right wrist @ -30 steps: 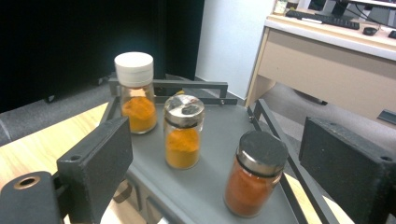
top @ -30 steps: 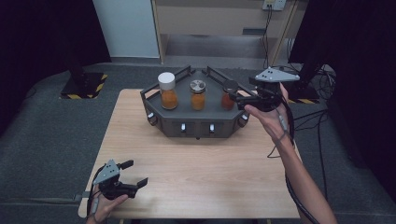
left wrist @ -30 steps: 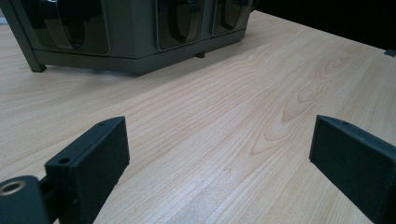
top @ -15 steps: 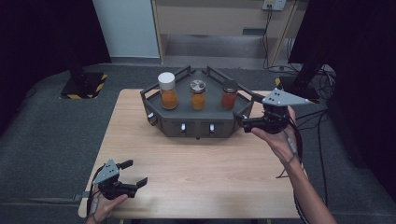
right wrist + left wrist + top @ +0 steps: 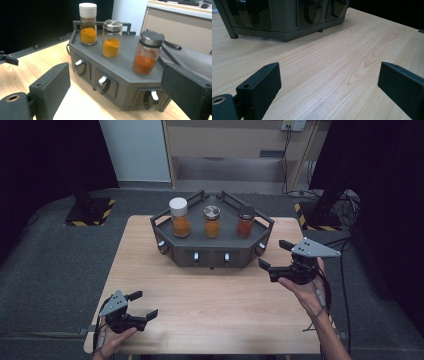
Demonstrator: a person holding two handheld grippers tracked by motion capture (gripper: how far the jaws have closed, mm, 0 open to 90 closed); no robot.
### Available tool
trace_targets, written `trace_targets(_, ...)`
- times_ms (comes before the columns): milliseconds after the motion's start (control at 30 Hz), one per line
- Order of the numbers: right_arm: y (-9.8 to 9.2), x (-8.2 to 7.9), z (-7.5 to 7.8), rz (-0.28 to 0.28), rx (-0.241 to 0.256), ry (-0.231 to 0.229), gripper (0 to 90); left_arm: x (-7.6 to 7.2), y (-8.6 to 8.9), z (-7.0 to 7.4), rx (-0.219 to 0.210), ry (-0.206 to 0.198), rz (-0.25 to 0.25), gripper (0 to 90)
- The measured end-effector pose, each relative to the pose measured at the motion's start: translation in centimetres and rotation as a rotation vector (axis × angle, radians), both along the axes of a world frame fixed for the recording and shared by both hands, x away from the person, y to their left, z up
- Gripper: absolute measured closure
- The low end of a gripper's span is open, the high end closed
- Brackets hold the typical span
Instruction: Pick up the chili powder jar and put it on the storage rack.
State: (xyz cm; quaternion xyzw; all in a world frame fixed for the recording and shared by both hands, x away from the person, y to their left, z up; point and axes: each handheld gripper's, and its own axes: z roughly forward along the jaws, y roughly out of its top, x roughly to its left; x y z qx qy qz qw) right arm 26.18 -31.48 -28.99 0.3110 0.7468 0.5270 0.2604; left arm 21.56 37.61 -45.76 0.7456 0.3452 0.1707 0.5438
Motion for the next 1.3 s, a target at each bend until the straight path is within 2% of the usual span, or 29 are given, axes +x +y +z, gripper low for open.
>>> trace_targets(267, -1.3, -1.9, -2.3, -0.029, 0.012, 0.034, 8.6, 0.1, -0.1, 0.0, 0.003, 0.002, -0.005, 4.1)
trace_targets(567, -2.2, -3.1, -4.9, -0.051, -0.013, 0.091, 8.4, 0.0, -0.1, 0.0, 0.01, -0.004, -0.012, 4.1)
trace_targets(867, -3.1, -4.5, -7.3, -0.066, 0.002, 0.109, 8.2, -0.1, -0.1, 0.0, 0.011, -0.006, -0.015, 4.1)
trace_targets(1067, -3.1, -5.1, -8.6, -0.073, -0.027, 0.115, 8.1, -0.1, -0.1, 0.0, 0.011, -0.007, -0.014, 4.1)
trace_targets(1300, -3.1, -5.5, -10.2, -0.072, -0.028, 0.138, 8.2, 0.0, -0.1, 0.0, 0.013, -0.005, -0.019, 4.1)
